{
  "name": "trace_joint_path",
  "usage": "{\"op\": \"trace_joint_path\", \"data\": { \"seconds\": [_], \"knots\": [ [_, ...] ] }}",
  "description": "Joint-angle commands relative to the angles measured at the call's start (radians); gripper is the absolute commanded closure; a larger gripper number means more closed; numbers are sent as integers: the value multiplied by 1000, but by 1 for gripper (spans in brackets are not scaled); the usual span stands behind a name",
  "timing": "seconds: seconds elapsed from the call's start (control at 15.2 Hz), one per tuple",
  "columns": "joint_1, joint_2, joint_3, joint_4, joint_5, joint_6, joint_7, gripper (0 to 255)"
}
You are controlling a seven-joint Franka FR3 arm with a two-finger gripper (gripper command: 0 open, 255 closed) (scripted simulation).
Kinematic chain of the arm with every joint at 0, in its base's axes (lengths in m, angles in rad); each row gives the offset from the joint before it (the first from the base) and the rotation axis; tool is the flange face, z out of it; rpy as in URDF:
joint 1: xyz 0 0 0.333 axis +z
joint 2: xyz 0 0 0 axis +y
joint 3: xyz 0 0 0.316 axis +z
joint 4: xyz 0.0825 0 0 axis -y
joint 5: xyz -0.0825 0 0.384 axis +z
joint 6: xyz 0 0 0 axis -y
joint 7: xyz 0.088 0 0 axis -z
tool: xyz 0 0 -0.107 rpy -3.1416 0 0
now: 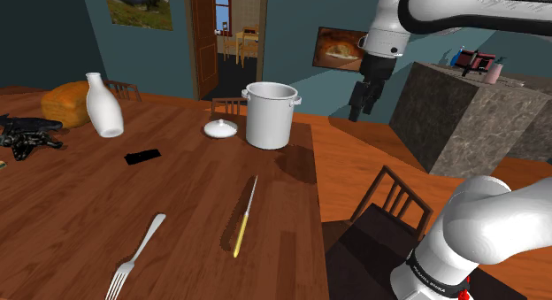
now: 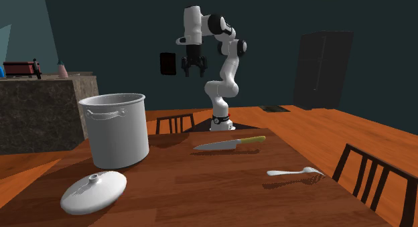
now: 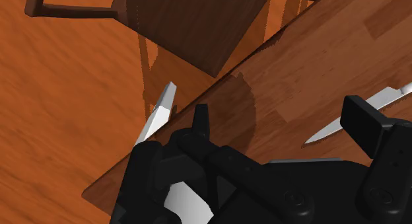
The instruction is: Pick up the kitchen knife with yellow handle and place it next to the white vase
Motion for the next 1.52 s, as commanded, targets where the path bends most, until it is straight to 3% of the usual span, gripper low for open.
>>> {"op": "trace_joint_path", "data": {
  "seconds": [0.0, 0.73, 1.12, 1.45],
  "knots": [
    [0, 0, 0, 0, 0, 0, 0, 0],
    [-16, 59, 282, -154, 174, 224, 498, 0],
    [-44, 205, 446, -143, 231, 374, 772, 0],
    [-94, 382, 584, -86, 216, 501, 1016, 0]
  ]
}}
